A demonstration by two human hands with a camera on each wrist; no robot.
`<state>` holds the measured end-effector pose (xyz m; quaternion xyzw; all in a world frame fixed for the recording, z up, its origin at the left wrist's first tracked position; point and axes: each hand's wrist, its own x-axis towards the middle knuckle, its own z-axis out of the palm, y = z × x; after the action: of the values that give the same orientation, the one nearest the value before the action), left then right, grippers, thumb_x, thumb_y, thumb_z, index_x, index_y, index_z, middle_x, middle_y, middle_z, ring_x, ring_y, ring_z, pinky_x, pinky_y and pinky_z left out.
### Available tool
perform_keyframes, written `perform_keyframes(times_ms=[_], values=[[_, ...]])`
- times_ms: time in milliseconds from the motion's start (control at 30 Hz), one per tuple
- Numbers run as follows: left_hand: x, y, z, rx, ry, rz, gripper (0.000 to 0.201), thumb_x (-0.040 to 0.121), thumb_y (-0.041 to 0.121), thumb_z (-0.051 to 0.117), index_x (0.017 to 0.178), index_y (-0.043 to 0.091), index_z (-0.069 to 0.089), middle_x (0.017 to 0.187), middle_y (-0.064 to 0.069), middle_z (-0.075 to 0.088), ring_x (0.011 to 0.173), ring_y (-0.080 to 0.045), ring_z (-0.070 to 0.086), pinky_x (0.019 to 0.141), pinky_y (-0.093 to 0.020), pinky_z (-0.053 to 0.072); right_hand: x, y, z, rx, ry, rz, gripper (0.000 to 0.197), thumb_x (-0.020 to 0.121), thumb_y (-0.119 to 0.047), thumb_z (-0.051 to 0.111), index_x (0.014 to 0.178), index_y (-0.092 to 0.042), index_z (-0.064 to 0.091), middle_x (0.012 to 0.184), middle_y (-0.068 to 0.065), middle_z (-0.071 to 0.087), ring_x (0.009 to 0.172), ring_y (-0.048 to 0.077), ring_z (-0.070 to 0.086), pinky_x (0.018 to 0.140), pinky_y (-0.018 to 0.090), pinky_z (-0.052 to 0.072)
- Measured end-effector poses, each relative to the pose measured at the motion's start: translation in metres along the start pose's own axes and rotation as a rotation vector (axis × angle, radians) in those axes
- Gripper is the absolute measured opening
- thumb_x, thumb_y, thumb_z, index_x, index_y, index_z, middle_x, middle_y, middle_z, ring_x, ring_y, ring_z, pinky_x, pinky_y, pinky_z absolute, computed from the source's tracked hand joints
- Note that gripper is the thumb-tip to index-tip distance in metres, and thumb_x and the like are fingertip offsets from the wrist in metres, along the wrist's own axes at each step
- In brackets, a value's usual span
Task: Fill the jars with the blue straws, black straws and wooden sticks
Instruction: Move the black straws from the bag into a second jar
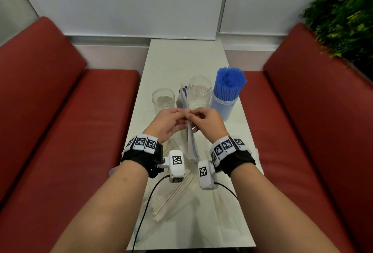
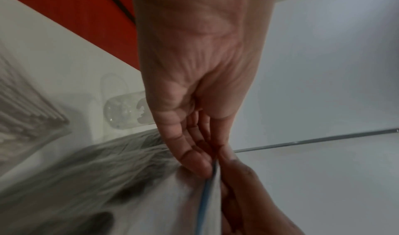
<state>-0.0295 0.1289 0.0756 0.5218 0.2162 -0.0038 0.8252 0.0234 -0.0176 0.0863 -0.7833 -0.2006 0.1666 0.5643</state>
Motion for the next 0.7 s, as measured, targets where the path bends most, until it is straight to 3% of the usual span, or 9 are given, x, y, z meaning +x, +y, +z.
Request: perform_keyframes(times_ms=[167,367,533,700], values=[[-0.002,0.0,0.016,0.094,0.03,0.002,0.018,0.094,0.012,0.062,0.102,-0.004,0.065,0.085,-0.017,0.067,0.069,-0.022,0.067,0.066,-0.03,0.059,0.002,0.003,-0.01,0.04,0.028,0.074,0.014,0.092,-0.014,0.068,0.079,-0.007,0.068,0.074,0.01,0.075,0.059,0.022,0.073,0.051,0.029,0.057],[-0.005,0.005,0.03,0.265,0.014,0.05,0.014,0.094,0.01,0.058,0.091,-0.001,0.065,0.08,-0.018,0.06,0.068,-0.023,0.061,0.066,-0.03,0.057,0.01,-0.004,-0.024,0.076,-0.046,0.145,0.015,0.096,-0.016,0.062,0.086,-0.005,0.065,0.072,0.012,0.07,0.059,0.027,0.069,0.05,0.033,0.056],[-0.01,0.0,0.037,0.379,-0.035,0.065,0.013,0.089,0.004,0.055,0.078,0.003,0.062,0.075,-0.015,0.055,0.073,-0.025,0.054,0.069,-0.033,0.051,0.008,0.0,-0.032,0.071,-0.044,0.138,0.02,0.094,-0.005,0.059,0.075,-0.007,0.063,0.072,0.015,0.067,0.062,0.025,0.066,0.05,0.028,0.05],[-0.012,-0.002,0.041,0.453,-0.052,0.085,0.009,0.089,0.005,0.057,0.083,0.002,0.061,0.072,-0.014,0.055,0.069,-0.025,0.054,0.068,-0.032,0.052,0.006,0.0,-0.037,0.19,-0.048,0.201,0.024,0.097,-0.022,0.066,0.082,-0.003,0.064,0.07,0.016,0.067,0.051,0.019,0.064,0.047,0.027,0.052]])
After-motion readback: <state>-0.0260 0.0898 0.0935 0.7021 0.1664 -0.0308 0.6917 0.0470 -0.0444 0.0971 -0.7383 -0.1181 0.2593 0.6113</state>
